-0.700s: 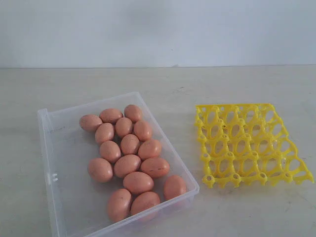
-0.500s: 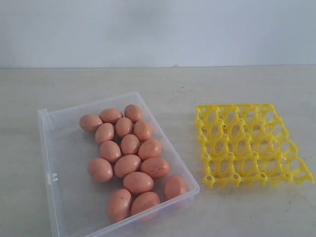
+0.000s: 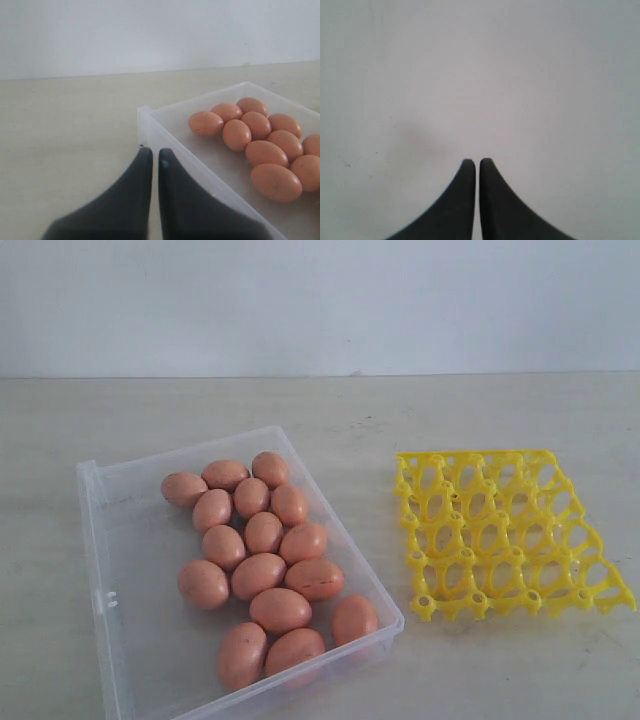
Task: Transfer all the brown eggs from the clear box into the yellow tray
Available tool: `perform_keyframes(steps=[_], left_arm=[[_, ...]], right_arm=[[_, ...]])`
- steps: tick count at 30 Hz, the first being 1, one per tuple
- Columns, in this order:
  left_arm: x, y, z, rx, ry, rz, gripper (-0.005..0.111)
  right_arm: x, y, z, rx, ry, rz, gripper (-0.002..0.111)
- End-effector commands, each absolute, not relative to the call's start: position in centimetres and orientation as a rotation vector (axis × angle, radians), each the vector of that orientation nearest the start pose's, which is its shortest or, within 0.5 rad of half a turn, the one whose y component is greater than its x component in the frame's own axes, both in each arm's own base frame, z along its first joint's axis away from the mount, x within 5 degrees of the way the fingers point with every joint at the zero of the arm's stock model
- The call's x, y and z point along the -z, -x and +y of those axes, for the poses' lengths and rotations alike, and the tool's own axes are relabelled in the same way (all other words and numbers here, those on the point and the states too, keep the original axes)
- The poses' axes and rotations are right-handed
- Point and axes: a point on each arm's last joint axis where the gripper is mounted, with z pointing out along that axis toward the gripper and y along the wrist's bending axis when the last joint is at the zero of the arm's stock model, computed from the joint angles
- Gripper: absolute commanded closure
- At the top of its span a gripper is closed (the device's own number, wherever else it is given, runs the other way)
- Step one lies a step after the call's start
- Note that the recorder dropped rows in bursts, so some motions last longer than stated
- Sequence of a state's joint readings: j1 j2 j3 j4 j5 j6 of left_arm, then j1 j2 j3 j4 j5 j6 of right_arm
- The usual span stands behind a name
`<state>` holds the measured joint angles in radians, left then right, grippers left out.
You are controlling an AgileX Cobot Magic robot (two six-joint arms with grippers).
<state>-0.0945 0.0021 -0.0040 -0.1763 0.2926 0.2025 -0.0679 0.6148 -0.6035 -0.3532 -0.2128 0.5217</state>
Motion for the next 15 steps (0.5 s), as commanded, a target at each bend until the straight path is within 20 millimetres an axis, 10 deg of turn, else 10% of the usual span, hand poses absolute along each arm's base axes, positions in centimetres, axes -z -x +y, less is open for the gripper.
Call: perform_keyframes(steps=[1, 7, 11, 15], left_arm=[[-18.8, -5.4, -1.0, 0.09, -0.155, 1.757, 0.103], [-18.8, -5.4, -1.0, 0.09, -0.155, 1.757, 0.103], [-18.8, -5.4, -1.0, 0.09, -0.155, 1.757, 0.103], [-18.8, -5.4, -1.0, 0.09, -0.155, 1.757, 0.103]], right_arm=[[-38.2, -23.7, -1.4, -0.102, -0.172, 1.591, 0.108], [-31.9, -34.1, -1.9, 0.304, 0.154, 2.16, 0.108], [-27.9, -35.8, -3.0, 0.582, 0.48, 2.485, 0.108], [-26.5, -34.7, -4.2, 0.679, 0.316, 2.687, 0.108]])
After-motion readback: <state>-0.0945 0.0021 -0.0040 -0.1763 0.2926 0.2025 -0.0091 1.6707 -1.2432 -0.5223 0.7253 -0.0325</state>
